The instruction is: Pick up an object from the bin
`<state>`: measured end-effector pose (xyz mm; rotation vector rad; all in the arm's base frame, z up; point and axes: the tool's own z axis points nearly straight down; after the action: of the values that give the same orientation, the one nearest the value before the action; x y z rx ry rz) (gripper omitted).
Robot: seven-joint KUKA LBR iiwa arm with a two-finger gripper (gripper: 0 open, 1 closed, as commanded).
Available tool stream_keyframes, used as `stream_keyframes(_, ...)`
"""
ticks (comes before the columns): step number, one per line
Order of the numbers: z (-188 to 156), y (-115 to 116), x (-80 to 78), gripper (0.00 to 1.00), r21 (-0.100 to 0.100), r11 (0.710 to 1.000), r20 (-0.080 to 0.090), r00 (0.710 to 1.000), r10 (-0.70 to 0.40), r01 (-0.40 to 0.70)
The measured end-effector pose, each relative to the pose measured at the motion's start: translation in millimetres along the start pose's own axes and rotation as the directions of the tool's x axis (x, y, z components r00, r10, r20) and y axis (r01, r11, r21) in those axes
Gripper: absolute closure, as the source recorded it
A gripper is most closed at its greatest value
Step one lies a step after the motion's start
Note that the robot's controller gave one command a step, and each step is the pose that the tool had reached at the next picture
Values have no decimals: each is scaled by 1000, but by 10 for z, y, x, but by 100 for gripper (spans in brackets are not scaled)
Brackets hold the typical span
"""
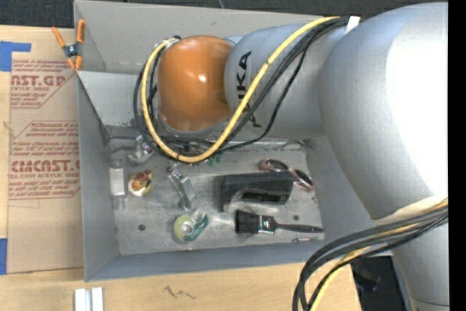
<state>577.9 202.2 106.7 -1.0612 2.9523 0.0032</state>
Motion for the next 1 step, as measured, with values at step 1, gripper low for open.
stream_keyframes(1,235,419,-15,100,28,993,25,994,111,-111)
